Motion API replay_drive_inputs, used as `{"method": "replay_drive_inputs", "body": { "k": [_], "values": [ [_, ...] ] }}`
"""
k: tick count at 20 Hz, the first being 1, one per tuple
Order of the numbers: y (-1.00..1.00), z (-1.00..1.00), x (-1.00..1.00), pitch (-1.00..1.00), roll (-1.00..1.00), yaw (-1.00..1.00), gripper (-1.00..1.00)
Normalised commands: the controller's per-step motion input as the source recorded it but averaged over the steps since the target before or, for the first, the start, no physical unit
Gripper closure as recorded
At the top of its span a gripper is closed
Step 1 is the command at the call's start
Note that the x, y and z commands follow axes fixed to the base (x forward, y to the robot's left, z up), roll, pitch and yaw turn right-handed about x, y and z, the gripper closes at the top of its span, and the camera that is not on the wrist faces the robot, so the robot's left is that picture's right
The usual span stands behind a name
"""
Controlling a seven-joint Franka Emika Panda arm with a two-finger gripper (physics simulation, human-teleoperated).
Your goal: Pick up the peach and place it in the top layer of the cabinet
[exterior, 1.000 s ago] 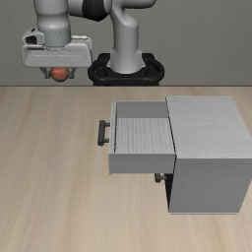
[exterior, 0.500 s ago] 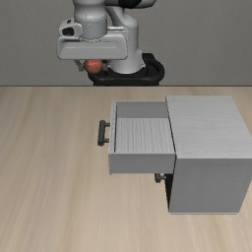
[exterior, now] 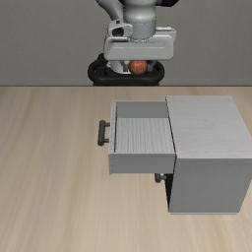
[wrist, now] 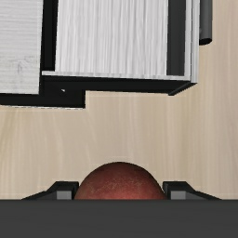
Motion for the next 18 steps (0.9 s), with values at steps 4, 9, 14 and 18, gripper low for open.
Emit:
{"method": "replay_drive_inputs", "body": {
  "k": [4,9,14,18],
  "values": [
    [0.00,0.00,1.00,0.00,0.00,0.00,1.00],
    [0.00,0.00,1.00,0.00,0.00,0.00,1.00],
    [0.00,0.00,0.80,0.00,0.00,0.00,-1.00],
    [0.00,0.00,0.00,0.00,0.00,0.00,-1.00]
  ]
}}
